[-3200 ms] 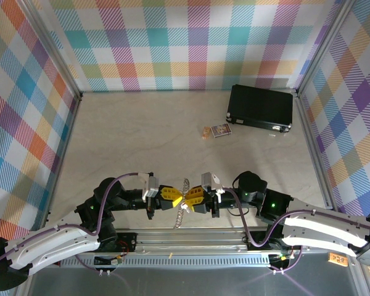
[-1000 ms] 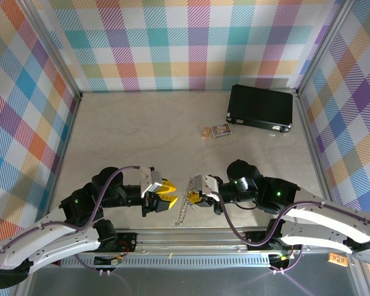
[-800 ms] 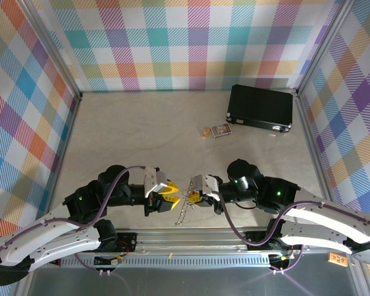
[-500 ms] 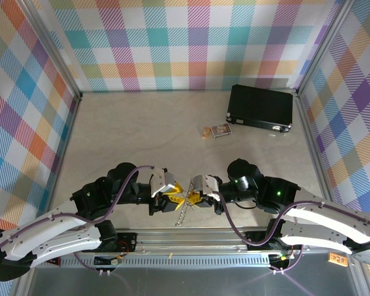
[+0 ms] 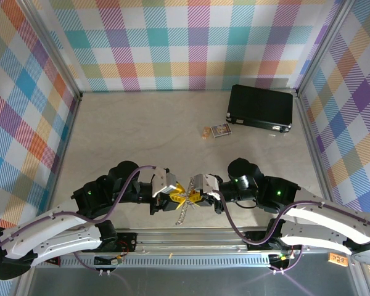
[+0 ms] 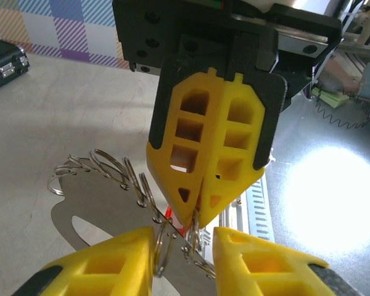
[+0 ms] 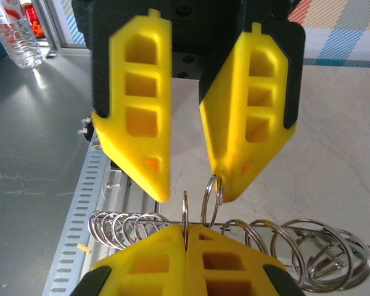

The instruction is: Put the keys on the keyring

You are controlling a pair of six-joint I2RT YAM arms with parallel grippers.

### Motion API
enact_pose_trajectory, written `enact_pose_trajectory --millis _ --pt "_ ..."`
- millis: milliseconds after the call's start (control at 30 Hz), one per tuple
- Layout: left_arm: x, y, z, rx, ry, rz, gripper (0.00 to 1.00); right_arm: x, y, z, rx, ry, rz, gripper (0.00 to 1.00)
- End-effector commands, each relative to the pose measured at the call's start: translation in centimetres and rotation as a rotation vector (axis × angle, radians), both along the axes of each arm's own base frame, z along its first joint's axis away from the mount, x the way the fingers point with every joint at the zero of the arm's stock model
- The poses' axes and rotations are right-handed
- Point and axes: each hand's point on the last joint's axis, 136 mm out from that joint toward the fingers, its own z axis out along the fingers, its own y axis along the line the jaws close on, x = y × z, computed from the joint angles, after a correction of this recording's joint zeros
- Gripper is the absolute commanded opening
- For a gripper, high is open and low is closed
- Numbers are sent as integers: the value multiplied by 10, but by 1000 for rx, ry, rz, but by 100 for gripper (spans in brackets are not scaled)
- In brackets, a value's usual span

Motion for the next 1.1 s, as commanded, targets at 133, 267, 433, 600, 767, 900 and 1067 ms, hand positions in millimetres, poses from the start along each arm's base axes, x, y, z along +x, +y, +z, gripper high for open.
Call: enact_pose_trajectory --millis 133,267,433,600,767,900,1067 --pt "-7 11 18 -48 -61 0 36 5 -2 18 40 -22 -17 0" --pt "-10 7 13 -32 -43 -28 32 9 -3 18 36 -25 -38 0" --pt "-9 -2 7 -30 -36 -39 32 9 -4 17 36 -23 -41 0" --pt "-6 -8 0 -12 -30 -38 32 8 -4 18 40 -21 -35 0" --pt "-3 -8 0 -9 -42 -23 32 6 -4 16 38 -17 -22 0" --pt "0 -8 -2 0 -52 -7 32 3 -5 17 41 -16 -10 0" --pt "2 -7 -1 0 -58 -1 32 3 -5 16 41 -18 -8 0"
